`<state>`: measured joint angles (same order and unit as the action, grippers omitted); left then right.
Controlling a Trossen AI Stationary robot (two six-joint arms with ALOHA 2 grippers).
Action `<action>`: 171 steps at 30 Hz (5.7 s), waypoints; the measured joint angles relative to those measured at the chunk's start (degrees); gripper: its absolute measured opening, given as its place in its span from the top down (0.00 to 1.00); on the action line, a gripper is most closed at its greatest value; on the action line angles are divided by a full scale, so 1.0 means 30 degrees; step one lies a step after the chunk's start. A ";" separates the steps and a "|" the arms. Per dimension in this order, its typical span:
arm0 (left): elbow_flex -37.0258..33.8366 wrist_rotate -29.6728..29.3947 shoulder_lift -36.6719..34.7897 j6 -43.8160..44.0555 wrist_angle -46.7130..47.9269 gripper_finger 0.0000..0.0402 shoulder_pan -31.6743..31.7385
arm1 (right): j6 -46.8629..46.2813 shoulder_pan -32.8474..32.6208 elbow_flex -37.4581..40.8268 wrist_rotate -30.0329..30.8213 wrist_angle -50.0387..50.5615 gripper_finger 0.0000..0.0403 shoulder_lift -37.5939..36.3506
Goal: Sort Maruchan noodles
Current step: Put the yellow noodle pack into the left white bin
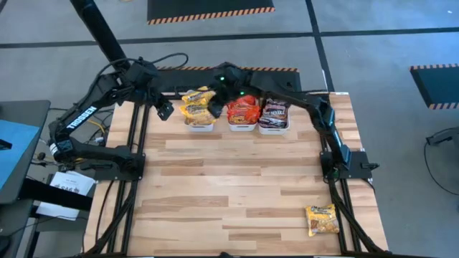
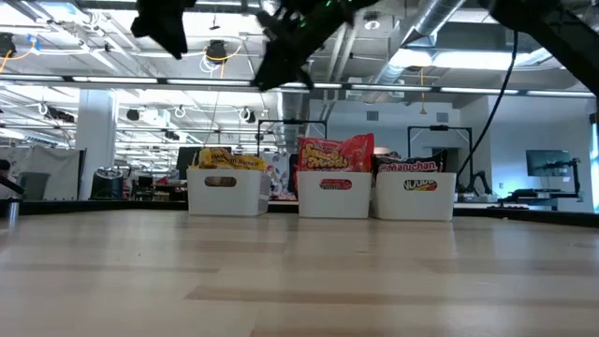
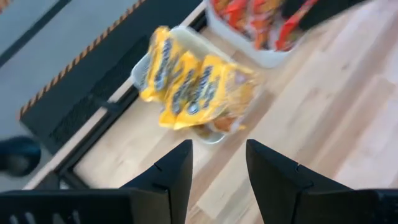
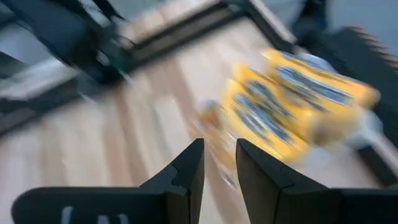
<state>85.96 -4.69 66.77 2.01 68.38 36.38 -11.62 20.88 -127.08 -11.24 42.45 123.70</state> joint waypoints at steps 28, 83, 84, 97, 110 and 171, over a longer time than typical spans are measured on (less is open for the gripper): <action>-0.8601 0.6915 0.3590 0.3797 -1.3502 0.66 0.1053 | 0.2048 0.0219 -0.0601 0.5266 0.5998 0.71 -0.5268; -0.7550 0.7529 0.9629 0.2746 -1.4359 0.66 0.2477 | 0.2019 0.0051 -0.0601 0.5273 0.7150 0.71 -0.5231; -0.7257 0.7679 0.9629 0.2745 -1.4014 0.66 0.2475 | 0.1992 0.0051 -0.0601 0.5266 0.7166 0.71 -0.5231; -0.2884 0.7352 0.9600 -0.0115 -0.7609 0.66 0.2455 | 0.0462 -0.0395 -0.0601 0.4756 1.0257 0.71 -0.5231; -0.1225 0.8775 0.5501 -0.1001 -0.5536 0.66 0.1597 | -0.3229 -0.3238 -0.0575 0.3904 1.6021 0.71 -0.5231; -0.6245 0.7434 -0.3798 0.3748 -0.5486 0.66 0.0488 | -3.7735 -2.7769 2.0923 0.1615 0.5851 0.45 -1.2676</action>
<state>67.23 17.61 55.37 13.25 51.92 37.85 -124.82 -62.42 -64.31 -6.39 60.01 85.67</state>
